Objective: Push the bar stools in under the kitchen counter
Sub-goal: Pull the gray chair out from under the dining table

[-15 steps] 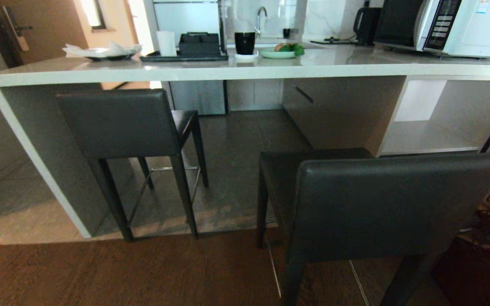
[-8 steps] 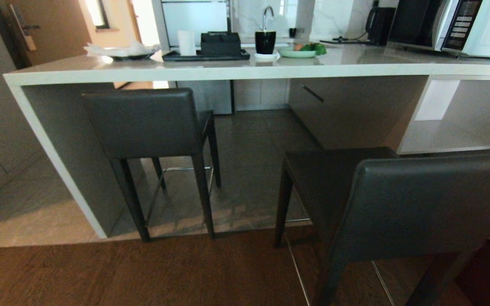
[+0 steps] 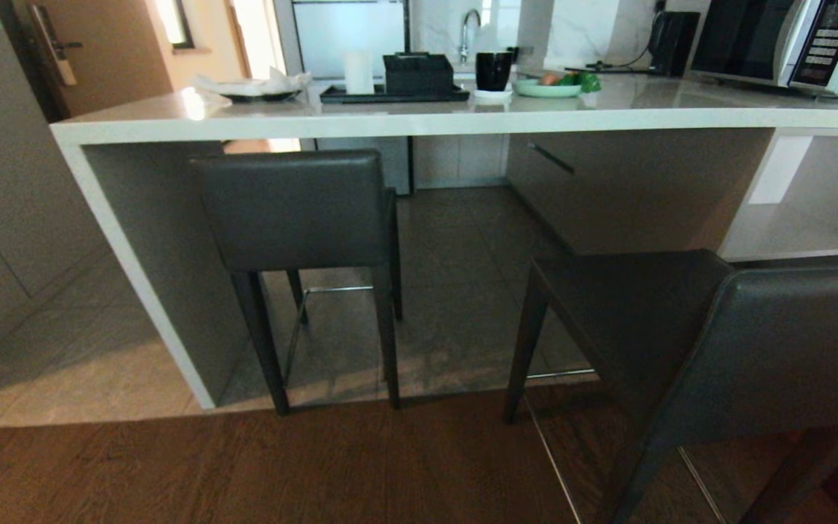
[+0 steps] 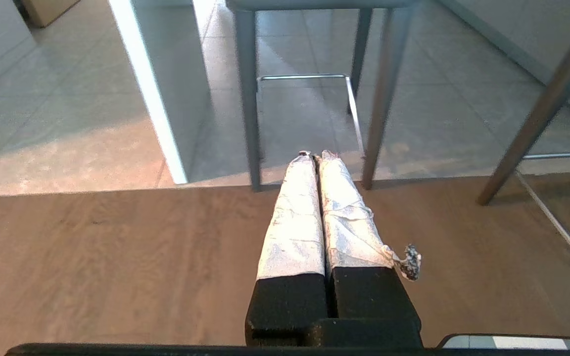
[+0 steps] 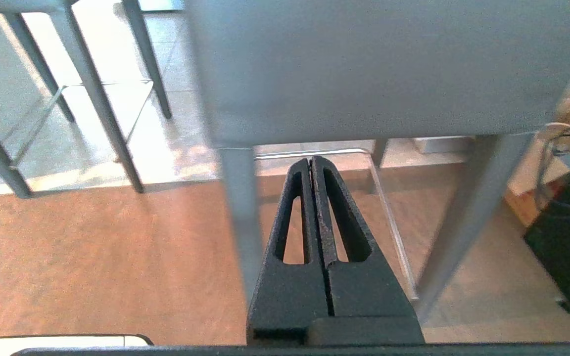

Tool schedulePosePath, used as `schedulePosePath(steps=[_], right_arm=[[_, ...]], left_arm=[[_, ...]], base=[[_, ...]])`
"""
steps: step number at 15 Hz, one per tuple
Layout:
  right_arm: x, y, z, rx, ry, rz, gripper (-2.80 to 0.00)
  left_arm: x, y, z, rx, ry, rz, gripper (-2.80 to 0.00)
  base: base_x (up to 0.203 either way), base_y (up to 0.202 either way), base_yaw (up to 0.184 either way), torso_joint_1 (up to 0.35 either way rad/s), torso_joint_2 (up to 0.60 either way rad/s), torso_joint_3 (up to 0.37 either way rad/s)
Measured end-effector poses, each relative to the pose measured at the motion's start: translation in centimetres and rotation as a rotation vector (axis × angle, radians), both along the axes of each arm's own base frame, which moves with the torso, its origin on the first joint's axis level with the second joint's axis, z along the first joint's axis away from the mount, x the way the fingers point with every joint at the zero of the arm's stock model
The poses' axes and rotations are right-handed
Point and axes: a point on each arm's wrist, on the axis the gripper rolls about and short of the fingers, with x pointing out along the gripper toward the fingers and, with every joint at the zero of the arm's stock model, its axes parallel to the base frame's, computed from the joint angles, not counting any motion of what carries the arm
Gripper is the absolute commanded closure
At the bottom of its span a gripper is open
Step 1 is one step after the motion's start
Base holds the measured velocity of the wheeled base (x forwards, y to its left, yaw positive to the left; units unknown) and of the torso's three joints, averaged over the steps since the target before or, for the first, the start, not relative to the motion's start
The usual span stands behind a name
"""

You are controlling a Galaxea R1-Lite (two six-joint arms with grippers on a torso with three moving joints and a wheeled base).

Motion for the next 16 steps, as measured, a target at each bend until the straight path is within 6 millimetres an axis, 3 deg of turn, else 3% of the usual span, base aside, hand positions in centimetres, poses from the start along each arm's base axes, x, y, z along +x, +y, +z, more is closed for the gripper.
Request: schedulePosePath(steps=[16], right_arm=[[0.00,0.00,0.00,0.003,0.000,0.000,0.00]], left_arm=[[0.00,0.00,0.00,-0.002,0.000,0.000,0.00]], base=[[0.000,0.192,-0.002,0.002,0.00,0.002]])
